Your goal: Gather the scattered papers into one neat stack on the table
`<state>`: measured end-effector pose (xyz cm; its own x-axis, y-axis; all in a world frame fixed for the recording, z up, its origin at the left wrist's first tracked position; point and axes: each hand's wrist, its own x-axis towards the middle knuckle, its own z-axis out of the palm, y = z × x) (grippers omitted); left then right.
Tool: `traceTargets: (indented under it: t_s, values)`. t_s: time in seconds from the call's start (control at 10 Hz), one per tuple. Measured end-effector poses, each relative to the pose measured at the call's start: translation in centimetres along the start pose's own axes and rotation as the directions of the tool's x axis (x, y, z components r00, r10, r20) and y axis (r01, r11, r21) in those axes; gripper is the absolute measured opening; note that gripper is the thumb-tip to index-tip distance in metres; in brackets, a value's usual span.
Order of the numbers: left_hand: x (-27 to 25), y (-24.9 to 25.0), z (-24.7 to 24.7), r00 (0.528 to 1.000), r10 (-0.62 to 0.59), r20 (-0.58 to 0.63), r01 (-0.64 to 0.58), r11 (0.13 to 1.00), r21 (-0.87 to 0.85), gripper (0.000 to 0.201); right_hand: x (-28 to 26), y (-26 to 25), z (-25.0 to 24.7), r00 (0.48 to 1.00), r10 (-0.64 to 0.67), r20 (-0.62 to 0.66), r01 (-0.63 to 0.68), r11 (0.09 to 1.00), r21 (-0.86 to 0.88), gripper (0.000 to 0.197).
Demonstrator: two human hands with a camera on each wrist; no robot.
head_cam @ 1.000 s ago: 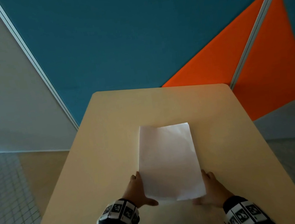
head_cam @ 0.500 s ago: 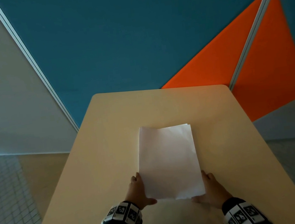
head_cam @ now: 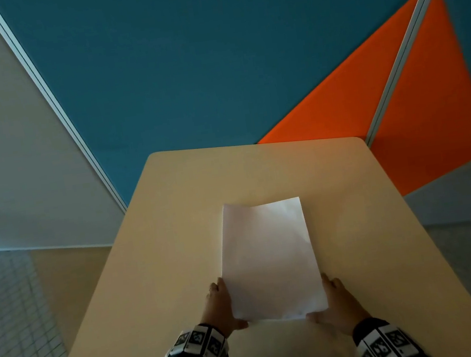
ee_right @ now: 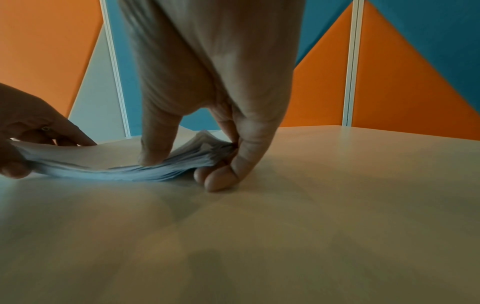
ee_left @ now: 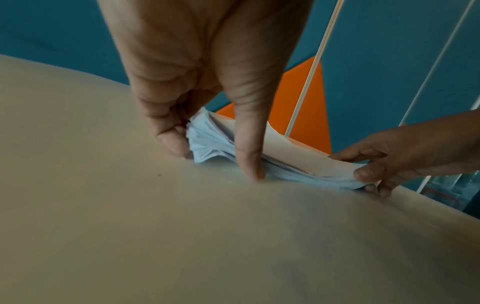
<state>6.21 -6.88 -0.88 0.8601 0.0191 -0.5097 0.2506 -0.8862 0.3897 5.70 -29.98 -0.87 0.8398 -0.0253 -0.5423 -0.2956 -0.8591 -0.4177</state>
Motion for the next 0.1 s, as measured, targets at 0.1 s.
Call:
traceTargets:
  t_s: [0.1]
  values:
    - [-0.43, -0.55, -0.33, 1.000, -0.029, 0.011, 0.030, 0.999, -0.028, 0.108, -0.13, 0.23, -0.17, 0.999, 0.036, 0.024, -0.037, 0.998, 0.057, 0.103]
